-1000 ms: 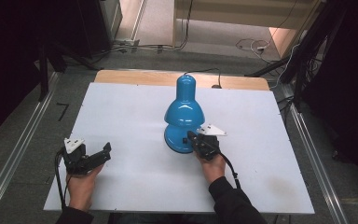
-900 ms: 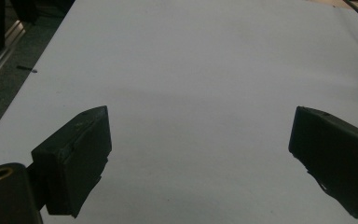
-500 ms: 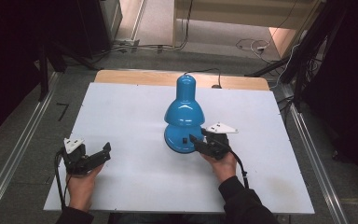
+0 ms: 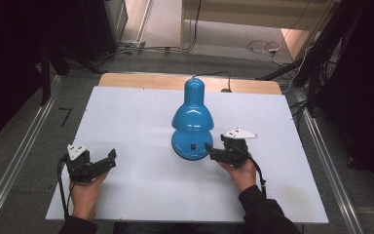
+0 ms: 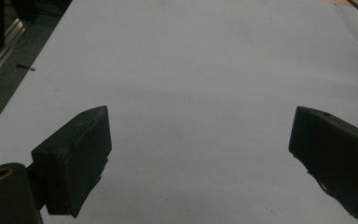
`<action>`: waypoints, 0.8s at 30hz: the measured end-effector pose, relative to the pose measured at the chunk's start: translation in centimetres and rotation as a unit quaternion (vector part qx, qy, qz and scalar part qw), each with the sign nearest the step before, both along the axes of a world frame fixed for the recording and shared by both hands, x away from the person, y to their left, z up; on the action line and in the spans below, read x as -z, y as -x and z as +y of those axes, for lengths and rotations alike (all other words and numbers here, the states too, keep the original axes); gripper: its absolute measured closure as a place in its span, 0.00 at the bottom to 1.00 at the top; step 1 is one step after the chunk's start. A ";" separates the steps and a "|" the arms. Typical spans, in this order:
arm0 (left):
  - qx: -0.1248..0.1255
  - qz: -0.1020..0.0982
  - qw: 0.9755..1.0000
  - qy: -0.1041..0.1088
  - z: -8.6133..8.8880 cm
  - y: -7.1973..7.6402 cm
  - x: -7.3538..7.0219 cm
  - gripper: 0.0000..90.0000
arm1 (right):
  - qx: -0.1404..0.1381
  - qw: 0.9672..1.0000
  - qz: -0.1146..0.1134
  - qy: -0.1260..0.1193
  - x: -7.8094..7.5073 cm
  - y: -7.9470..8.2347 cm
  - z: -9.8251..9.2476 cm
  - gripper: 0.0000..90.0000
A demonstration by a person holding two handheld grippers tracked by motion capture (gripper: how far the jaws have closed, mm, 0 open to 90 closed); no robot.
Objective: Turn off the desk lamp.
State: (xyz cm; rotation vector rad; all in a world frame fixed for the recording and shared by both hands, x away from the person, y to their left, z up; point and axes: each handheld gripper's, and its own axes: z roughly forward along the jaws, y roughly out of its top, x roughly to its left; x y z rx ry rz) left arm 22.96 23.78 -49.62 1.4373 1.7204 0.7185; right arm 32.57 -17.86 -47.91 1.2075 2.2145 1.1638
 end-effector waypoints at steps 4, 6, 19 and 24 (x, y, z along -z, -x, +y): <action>0.000 0.000 1.000 0.001 0.0 0.0 0.0 0.07 | 0.002 1.000 -0.001 -0.001 -0.1 0.1 -0.1 0.29; 0.000 0.000 1.000 0.004 0.0 0.0 0.0 0.07 | 0.003 1.000 -0.001 -0.003 -0.2 0.2 -0.2 0.28; -0.001 0.001 1.000 0.005 0.0 0.0 0.0 0.07 | 0.013 1.000 0.005 -0.003 -0.1 0.3 -1.3 0.26; -0.001 0.001 1.000 0.005 0.0 0.0 0.1 0.07 | 0.021 1.000 0.007 -0.003 0.0 0.3 -1.9 0.26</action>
